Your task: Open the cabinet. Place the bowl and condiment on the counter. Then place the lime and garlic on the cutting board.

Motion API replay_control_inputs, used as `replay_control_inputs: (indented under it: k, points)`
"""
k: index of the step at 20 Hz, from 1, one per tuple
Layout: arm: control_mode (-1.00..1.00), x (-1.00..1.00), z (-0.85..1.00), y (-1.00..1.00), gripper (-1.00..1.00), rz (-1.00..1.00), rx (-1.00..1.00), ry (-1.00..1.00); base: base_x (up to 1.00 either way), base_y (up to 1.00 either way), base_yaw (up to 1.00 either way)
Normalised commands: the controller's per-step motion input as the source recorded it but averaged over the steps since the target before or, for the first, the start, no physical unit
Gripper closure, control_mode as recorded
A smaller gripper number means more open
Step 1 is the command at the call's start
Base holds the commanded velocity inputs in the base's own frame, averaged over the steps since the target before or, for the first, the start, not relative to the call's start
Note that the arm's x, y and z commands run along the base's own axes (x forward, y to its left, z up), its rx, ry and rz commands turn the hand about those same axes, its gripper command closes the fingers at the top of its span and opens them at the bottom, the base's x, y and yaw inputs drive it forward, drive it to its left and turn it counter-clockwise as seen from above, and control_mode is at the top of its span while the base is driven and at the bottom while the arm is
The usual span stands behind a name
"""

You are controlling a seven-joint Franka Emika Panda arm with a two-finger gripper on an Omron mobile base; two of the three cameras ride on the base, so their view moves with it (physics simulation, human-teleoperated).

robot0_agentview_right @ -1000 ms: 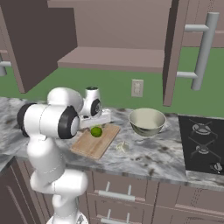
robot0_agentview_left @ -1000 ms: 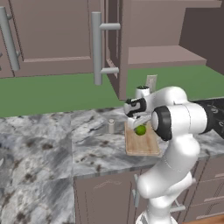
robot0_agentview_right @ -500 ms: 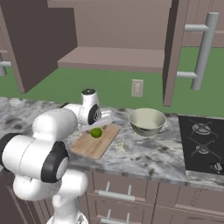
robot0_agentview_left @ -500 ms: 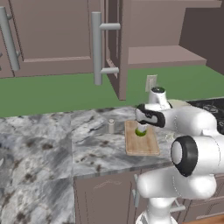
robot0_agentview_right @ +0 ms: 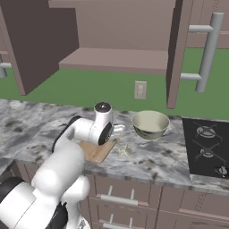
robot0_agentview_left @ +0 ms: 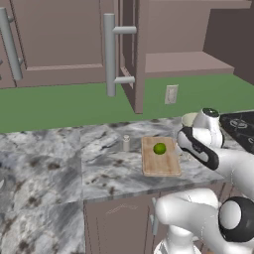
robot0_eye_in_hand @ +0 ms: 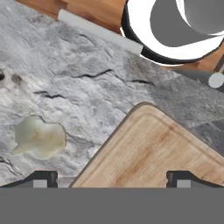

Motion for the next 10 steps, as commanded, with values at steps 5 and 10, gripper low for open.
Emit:
replay_control_inputs:
  k: [5,10]
  points:
    - [-1.00,0.00,-0.04,-0.66,-1.00,0.00,0.14,0.01,0.00,0.00,0.00]
    - [-1.00,0.17,-0.04,-0.48,-1.00,0.00,0.08,0.01,0.00,0.00,0.00]
